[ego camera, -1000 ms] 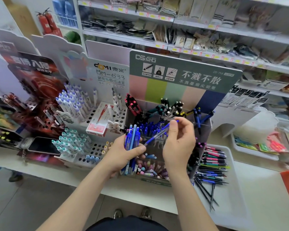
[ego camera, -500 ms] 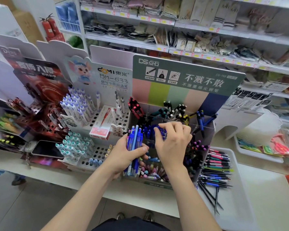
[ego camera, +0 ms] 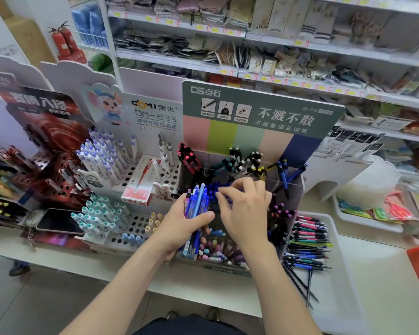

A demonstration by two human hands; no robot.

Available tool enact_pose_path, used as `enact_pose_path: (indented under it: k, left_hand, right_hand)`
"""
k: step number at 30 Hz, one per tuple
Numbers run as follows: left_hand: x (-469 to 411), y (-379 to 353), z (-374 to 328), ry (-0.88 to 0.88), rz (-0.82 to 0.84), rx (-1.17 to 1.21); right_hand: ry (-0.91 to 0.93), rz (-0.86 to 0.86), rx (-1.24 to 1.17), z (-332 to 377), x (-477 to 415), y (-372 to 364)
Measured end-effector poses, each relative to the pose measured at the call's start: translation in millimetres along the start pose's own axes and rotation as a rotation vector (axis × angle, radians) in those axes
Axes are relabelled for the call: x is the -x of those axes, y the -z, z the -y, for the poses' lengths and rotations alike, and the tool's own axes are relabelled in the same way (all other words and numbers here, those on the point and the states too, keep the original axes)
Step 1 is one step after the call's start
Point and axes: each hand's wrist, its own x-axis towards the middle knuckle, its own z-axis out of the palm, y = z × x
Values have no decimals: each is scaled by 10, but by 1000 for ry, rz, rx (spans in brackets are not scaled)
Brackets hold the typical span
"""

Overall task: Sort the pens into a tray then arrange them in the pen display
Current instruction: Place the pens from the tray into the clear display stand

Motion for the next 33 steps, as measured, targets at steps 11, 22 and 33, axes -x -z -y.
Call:
enact_pose_path:
  k: [11, 22, 33]
  left_hand:
    - [21, 5, 8, -46, 44, -96]
    - [41, 87, 39, 10, -99, 39]
    - [55, -5, -44, -26, -112, -11]
  right_hand:
    - [-472, 263, -813, 208, -60, 207]
    - [-161, -75, -673, 62, -55, 174]
    - [58, 104, -194, -65, -112, 11]
